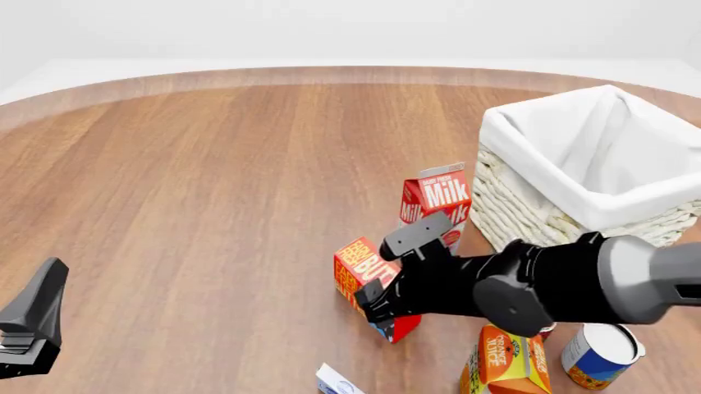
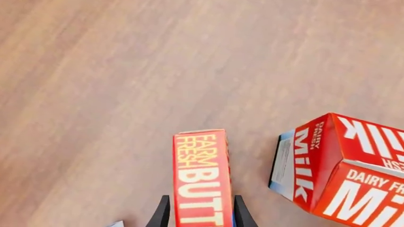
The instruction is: Pick up the cream cheese box and the butter, and put them in the basket.
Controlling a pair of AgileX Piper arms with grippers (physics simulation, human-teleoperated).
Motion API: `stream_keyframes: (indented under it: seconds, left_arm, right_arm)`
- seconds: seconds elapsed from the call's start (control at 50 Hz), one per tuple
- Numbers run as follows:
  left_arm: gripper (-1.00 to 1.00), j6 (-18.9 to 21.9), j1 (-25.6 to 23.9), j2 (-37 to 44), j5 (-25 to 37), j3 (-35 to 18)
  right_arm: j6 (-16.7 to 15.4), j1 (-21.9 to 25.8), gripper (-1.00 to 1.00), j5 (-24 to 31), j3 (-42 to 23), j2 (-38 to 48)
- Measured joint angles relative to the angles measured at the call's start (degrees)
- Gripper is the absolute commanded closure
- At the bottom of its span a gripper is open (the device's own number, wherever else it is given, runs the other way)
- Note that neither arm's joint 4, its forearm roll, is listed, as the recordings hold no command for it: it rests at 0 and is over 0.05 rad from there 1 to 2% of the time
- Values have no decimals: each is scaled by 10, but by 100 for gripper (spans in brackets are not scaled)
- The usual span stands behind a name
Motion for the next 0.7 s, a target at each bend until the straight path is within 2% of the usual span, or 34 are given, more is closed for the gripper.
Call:
stream_keyframes:
  seconds: [0.1,0.12,0.44,0.7]
  left_arm:
    - [-100,0,0,0,0,0]
    - [-100,0,0,0,0,0]
    - [-100,0,0,0,0,0]
    - [-100,0,0,0,0,0]
  right_arm:
    - [0,0,-100,-4,0,5]
    - [0,0,100,-4,0,5]
    - [-9,6,100,13,-2,-12]
    - [-33,7,100,79,-27,-73]
